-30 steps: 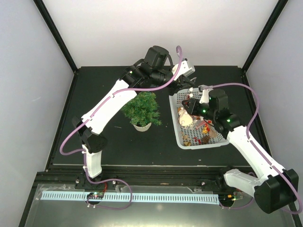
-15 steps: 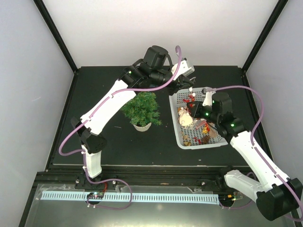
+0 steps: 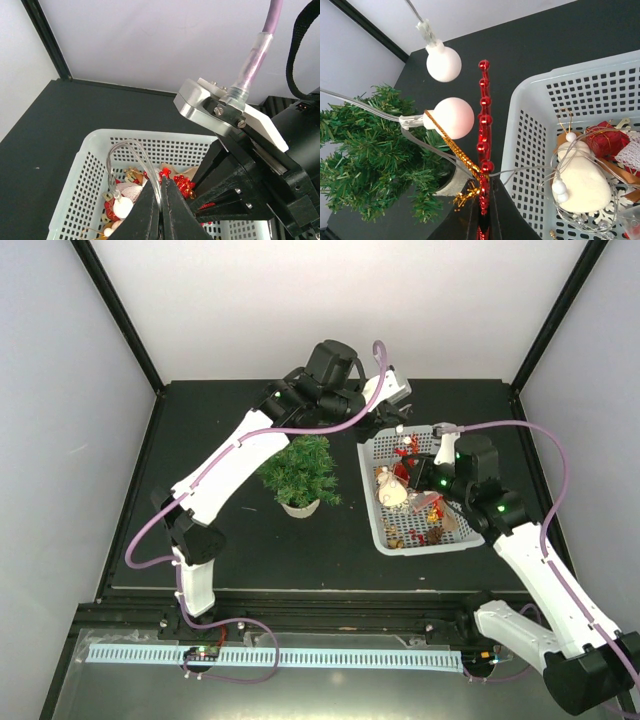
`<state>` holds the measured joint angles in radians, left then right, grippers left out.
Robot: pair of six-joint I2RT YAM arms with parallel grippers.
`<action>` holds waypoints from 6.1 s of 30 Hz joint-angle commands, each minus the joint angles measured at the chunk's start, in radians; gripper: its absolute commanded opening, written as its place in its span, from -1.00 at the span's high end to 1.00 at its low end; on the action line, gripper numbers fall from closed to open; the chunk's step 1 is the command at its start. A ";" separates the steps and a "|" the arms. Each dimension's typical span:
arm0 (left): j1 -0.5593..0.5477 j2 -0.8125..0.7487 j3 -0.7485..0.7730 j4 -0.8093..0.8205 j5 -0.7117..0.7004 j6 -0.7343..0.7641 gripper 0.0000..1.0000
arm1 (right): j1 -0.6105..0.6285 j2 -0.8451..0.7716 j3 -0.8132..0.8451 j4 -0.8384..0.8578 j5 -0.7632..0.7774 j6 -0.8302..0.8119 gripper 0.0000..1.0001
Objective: Decorate the small christmas tree
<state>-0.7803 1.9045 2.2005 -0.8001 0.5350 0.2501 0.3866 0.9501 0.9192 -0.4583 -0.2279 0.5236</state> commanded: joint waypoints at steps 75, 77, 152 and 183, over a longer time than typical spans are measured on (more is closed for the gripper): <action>0.022 -0.302 0.226 0.033 -0.284 0.177 0.97 | 0.011 0.197 0.093 0.308 -0.345 0.116 -0.53; 0.023 -0.313 0.211 0.032 -0.289 0.183 0.97 | 0.013 0.194 0.104 0.343 -0.398 0.125 -0.52; 0.051 -0.843 0.047 0.122 -0.826 0.474 0.97 | 0.022 0.526 0.506 0.211 0.613 -0.130 -0.02; 0.206 -0.927 -0.375 0.339 -1.002 0.560 0.97 | 0.079 0.488 1.296 -0.128 0.360 -0.313 0.98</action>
<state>-0.6361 0.9752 1.8660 -0.4904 -0.4774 0.8371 0.4290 1.4303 2.1914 -0.5137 0.2447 0.2600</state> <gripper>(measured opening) 0.022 0.013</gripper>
